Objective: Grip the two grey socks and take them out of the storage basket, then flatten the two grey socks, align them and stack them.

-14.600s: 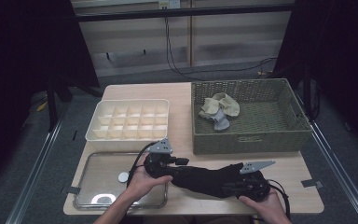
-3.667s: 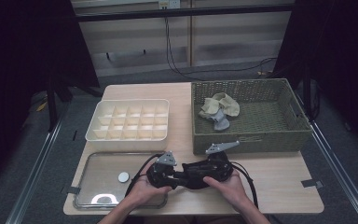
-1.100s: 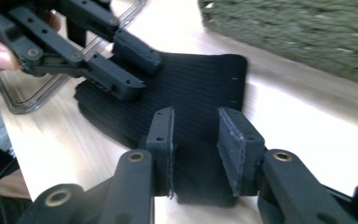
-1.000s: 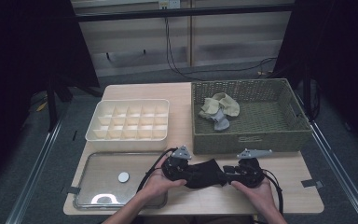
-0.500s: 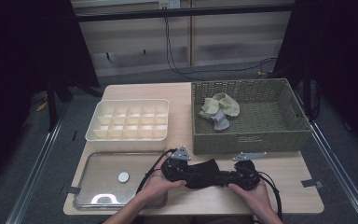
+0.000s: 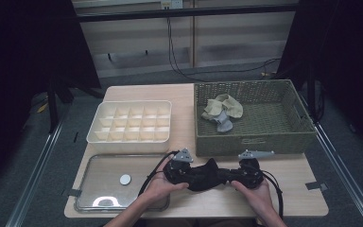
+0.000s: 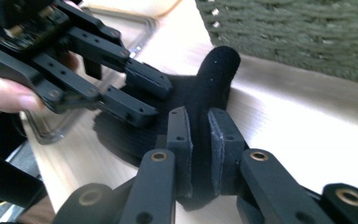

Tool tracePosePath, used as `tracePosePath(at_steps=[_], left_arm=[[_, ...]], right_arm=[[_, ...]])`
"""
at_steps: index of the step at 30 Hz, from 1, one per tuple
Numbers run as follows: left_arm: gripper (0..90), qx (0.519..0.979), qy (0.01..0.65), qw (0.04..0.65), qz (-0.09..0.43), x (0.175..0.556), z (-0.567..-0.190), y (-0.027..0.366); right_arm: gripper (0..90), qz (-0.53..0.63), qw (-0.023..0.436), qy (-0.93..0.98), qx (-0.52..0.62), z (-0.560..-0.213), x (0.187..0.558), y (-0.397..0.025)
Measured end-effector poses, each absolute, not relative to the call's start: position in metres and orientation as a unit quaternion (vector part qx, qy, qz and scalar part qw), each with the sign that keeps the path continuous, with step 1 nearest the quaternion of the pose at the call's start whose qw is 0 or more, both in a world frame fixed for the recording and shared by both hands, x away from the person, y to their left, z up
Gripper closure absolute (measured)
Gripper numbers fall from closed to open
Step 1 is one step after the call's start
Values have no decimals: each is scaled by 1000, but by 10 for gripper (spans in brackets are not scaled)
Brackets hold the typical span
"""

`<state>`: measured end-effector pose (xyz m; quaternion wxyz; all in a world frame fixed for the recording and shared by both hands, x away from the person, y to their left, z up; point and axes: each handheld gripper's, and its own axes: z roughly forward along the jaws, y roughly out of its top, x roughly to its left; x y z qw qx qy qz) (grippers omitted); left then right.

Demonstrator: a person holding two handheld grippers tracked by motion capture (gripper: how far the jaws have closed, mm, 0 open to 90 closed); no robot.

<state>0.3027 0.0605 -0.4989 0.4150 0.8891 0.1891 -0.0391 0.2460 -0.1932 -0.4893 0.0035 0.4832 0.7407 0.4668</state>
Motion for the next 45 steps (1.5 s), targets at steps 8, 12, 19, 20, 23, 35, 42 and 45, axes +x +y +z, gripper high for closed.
tracePosePath(at_steps=[8,12,19,20,23,35,42,45], left_arm=[[672,886,194,419,-42,303,-499,60],[673,884,199,420,-52,304,-500,59],[674,886,199,415,-44,303,-499,56],[674,887,201,415,-42,302,-499,55],[673,887,201,415,-32,299,-499,52],[589,882,182,433,-47,294,-484,58],[551,873,194,446,-42,294,-475,72],[543,873,198,445,-39,293,-471,79]], right_arm=[[809,478,0,738,476,-485,248,-191],[811,485,-2,736,472,-481,249,-192],[815,494,-8,734,466,-479,249,-189],[815,494,-9,734,465,-478,248,-188],[815,498,-12,735,460,-476,246,-185],[815,494,-1,739,459,-473,244,-201],[815,493,12,737,462,-471,243,-213],[814,493,18,735,466,-470,243,-216]])
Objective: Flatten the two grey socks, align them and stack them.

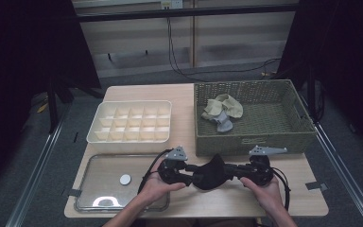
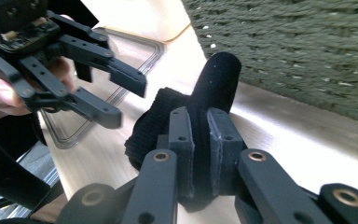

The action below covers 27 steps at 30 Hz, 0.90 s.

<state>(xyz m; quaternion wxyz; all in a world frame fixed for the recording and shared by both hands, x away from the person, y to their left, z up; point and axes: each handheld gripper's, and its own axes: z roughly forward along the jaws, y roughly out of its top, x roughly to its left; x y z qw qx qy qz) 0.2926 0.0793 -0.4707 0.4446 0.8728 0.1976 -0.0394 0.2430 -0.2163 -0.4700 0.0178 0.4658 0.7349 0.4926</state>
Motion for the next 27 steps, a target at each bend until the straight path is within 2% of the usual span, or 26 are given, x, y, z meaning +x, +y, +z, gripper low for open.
tracePosePath(at_steps=[4,8,15,27], left_arm=[[488,887,190,420,-31,288,-472,89],[522,878,208,429,-40,293,-480,98],[622,888,198,412,-49,290,-491,85],[629,892,196,404,-48,290,-495,79]], right_arm=[[813,492,21,734,468,-470,243,-218],[813,490,21,735,468,-471,244,-215],[810,489,19,742,459,-469,245,-204],[804,492,7,753,437,-468,249,-183]])
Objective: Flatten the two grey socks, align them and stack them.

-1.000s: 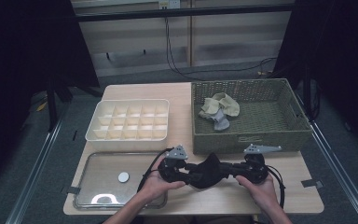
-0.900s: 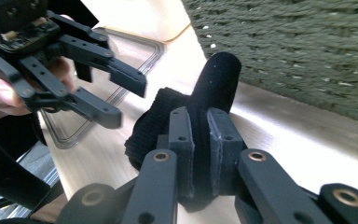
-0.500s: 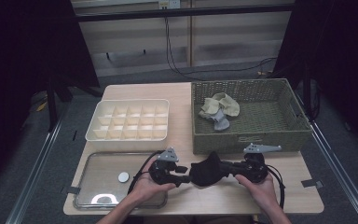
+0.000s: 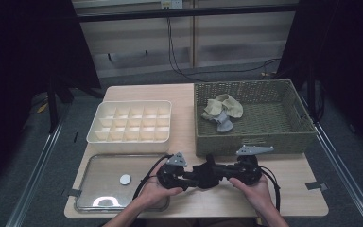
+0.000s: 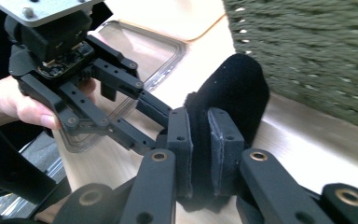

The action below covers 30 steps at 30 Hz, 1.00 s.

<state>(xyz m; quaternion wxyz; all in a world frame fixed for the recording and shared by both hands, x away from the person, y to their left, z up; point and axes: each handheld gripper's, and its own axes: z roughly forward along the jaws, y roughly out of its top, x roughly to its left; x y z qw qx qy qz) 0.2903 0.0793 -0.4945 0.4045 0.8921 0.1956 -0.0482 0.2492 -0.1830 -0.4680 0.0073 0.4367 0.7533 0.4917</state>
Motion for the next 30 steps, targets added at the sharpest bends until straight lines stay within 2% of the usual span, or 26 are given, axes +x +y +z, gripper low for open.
tracePosePath(at_steps=[16,30], left_arm=[[652,892,196,403,-54,291,-497,77],[661,895,198,395,-53,288,-499,80]], right_arm=[[798,469,-17,780,414,-470,259,-147],[800,452,-28,792,409,-483,253,-142]])
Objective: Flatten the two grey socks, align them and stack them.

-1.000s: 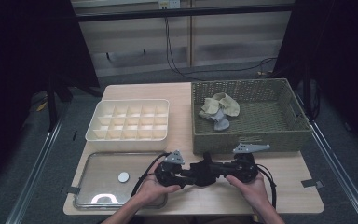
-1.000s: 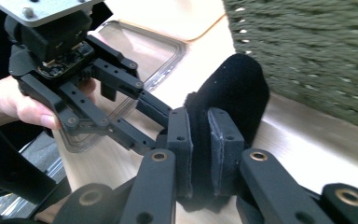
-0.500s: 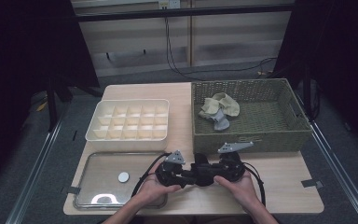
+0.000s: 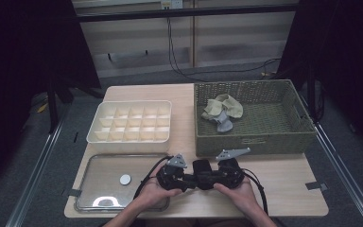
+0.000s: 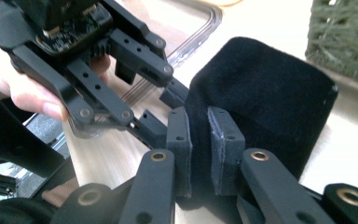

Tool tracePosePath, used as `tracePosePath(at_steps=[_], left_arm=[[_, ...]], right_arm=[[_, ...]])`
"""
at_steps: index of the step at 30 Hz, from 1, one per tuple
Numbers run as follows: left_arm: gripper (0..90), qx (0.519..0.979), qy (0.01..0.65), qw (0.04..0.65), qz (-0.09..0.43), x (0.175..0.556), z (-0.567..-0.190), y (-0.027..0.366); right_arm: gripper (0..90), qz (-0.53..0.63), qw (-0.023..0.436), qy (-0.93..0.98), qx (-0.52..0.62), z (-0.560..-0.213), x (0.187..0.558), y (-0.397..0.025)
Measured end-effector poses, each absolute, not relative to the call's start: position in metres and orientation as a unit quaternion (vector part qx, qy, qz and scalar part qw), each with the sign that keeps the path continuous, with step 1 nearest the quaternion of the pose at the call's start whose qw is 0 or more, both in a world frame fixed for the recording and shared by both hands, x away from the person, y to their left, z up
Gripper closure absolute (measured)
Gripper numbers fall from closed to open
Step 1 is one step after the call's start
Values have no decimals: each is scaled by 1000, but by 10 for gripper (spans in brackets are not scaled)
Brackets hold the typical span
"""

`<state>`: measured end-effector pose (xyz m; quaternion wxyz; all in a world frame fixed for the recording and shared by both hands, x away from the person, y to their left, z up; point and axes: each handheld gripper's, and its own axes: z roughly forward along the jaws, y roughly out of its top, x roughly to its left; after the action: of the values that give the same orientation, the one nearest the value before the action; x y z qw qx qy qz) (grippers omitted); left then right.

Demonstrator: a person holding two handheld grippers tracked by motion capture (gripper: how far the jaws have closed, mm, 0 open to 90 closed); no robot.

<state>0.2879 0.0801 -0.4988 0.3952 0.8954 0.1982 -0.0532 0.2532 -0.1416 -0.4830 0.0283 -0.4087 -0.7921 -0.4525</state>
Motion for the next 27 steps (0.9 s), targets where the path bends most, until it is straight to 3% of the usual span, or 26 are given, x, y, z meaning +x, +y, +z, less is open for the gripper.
tracePosePath(at_steps=[5,17,27], left_arm=[[644,894,199,398,-54,290,-495,83],[463,869,225,440,-34,305,-471,90],[391,869,232,433,-62,313,-489,71]], right_arm=[[806,-439,26,-800,-407,-486,249,-144],[814,-436,23,-807,-397,-491,242,-143],[816,-423,19,-821,-382,-491,234,-140]])
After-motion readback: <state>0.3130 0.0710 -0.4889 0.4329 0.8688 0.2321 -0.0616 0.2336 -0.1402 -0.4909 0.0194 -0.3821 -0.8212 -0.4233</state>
